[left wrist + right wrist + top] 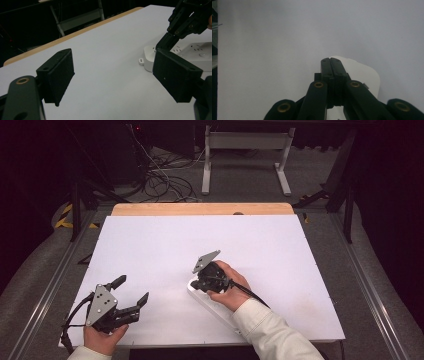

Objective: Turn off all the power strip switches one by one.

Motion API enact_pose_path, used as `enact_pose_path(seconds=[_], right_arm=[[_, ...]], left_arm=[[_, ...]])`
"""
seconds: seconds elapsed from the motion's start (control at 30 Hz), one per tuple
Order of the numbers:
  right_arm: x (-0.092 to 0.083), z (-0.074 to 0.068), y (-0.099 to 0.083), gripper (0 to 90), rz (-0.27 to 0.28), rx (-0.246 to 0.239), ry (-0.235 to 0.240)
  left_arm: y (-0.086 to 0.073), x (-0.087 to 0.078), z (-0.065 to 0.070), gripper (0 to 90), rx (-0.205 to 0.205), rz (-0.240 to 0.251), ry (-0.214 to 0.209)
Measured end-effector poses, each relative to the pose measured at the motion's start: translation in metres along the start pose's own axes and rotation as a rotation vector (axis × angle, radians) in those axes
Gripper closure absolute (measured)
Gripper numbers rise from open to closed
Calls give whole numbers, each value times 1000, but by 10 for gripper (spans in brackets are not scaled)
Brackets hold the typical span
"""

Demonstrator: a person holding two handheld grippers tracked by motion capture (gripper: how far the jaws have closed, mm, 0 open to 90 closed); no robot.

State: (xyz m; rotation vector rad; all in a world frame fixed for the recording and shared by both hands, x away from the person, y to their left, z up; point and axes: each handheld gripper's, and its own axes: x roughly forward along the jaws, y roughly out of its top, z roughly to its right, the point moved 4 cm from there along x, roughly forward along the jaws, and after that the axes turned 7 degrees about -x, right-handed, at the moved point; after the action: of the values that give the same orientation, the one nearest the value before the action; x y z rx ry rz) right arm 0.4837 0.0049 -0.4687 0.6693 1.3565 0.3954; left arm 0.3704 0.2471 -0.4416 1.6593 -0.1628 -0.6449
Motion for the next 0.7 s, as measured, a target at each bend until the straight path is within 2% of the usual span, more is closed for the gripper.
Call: enact_pose_path(seconds=[0.23,0.7], right_arm=[[9,0,-3,900,-13,26,-14],[10,0,-7,900,-11,63,-19]], left_arm=[[0,0,0,178,2,1,1],[0,0,0,177,2,-1,-3]])
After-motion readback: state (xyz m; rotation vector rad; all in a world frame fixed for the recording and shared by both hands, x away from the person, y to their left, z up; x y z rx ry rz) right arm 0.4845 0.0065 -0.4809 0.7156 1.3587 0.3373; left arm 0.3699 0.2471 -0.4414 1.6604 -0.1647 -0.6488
